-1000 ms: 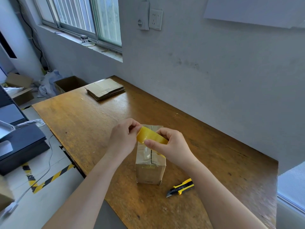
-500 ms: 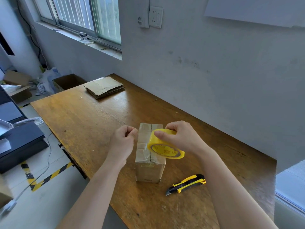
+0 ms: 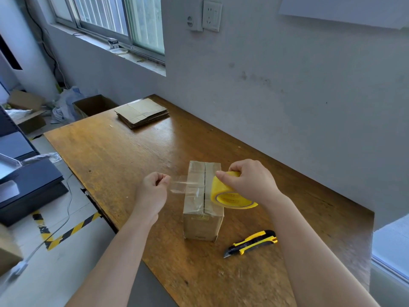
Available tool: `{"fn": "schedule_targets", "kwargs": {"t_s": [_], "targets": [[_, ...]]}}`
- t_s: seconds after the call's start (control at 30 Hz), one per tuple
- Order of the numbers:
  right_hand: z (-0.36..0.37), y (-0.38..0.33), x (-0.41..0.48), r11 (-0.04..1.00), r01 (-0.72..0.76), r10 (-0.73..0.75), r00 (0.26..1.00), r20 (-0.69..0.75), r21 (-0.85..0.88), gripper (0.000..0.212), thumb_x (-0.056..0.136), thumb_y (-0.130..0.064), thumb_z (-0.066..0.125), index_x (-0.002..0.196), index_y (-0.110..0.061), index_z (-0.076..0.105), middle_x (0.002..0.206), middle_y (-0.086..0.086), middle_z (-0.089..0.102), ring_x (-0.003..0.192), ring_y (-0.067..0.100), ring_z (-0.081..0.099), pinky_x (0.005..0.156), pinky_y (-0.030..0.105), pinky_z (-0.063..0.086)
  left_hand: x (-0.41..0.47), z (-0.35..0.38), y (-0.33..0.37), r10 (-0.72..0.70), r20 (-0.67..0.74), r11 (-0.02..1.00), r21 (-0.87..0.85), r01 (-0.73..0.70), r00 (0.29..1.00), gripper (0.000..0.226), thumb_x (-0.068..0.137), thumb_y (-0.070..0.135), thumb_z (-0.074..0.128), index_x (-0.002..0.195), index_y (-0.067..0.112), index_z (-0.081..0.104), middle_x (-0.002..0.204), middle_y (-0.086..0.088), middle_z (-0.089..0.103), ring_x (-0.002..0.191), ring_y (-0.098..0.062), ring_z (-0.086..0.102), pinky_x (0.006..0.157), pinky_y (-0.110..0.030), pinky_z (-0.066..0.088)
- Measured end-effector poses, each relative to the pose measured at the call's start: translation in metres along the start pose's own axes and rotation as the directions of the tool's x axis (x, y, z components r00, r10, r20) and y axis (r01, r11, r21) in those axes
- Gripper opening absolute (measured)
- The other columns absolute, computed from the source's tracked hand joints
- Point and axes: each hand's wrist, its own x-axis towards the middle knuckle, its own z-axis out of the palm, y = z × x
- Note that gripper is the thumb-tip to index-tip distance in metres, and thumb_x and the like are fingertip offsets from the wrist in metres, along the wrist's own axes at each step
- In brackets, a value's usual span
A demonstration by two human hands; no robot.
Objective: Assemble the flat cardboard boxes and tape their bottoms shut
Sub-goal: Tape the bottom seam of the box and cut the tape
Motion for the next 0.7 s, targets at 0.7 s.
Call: {"fn": "schedule_targets", "kwargs": {"t_s": [0.7], "targets": [[0.021, -0.015, -0.002, 0.902, -0.033, 0.082, 0.992, 0.095, -0.431, 0.050, 0.087, -0.065, 0.052, 0.089, -0.020, 0.072, 0.072, -0.007, 0.066, 0.065, 0.012, 0.063, 0.062, 0.027, 0.057, 0.013, 0.026, -0.056, -0.235, 0.125, 0.969, 0.110, 0.222, 0.964, 0.021, 0.100, 0.017, 0.054, 0.082, 0.012, 0.064, 0.079, -0.008, 0.064, 0.069, -0.019, 0.052, 0.061, -0.032, 0.044]]}}
